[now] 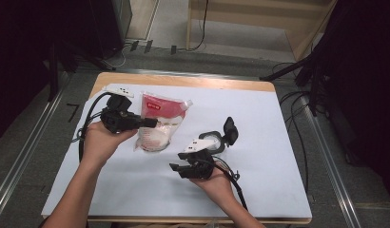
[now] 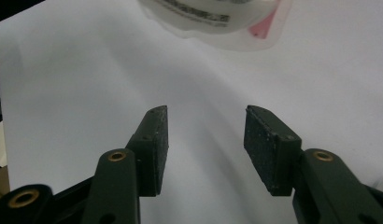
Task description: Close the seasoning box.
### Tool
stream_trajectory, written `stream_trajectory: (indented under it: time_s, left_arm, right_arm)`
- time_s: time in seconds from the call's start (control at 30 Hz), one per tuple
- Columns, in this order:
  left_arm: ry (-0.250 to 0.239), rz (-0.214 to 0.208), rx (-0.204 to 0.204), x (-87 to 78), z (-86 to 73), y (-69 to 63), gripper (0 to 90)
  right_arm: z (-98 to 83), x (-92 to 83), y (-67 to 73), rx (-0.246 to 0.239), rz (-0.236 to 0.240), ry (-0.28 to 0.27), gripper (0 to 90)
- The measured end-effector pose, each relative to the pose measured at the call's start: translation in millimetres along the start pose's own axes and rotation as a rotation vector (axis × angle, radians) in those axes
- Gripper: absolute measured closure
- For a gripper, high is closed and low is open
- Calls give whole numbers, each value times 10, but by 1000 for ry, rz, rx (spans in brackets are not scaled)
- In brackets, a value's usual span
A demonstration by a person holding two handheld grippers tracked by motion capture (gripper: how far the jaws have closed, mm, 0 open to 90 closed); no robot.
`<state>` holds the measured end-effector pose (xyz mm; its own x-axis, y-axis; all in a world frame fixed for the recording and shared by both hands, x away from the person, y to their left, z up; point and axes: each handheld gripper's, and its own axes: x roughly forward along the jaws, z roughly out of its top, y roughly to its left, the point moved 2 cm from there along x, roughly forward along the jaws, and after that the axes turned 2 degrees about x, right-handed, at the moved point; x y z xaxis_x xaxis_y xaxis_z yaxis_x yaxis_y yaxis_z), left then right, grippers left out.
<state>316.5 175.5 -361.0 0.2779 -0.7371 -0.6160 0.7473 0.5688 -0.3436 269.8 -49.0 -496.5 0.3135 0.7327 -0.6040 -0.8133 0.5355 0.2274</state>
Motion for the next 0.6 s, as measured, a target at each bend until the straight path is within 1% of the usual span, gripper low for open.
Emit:
stream_trajectory:
  time_s: [0.03,0.07,0.1,0.13,0.17,0.27,0.3,0.4,0.43,0.47,0.5,0.53,0.6]
  left_arm:
    - [2,-23,6,-25,11,-60,900]
    - [3,-27,7,-39,17,-92,900]
    - [3,-27,7,-39,17,-92,900]
    - [-1,-43,10,-65,28,-152,900]
    - [-1,-43,10,-65,28,-152,900]
    - [-5,-58,23,-106,51,-257,900]
    - [-5,-58,23,-106,51,-257,900]
    - [-2,-77,22,-101,49,-342,900]
    - [-2,-77,22,-101,49,-342,900]
    - [0,-86,18,-91,45,-372,900]
    - [0,-86,18,-91,45,-372,900]
    - [9,-93,11,-81,37,-400,900]
    - [12,-98,9,-74,30,-422,900]
  right_arm:
    - [0,1,-3,6,-7,-7,523]
    - [2,2,-4,12,-10,-10,527]
    - [2,2,-4,12,-10,-10,527]
    - [7,7,-7,18,-15,-21,544]
    - [7,7,-7,18,-15,-21,544]
    - [8,22,-17,21,-29,-30,569]
    - [8,22,-17,21,-29,-30,569]
    - [7,49,-30,34,-38,-28,573]
    - [7,49,-30,34,-38,-28,573]
    - [8,66,-37,36,-40,-37,583]
    - [8,66,-37,36,-40,-37,583]
    - [7,72,-42,40,-47,-50,602]
    - [6,75,-43,45,-52,-69,612]
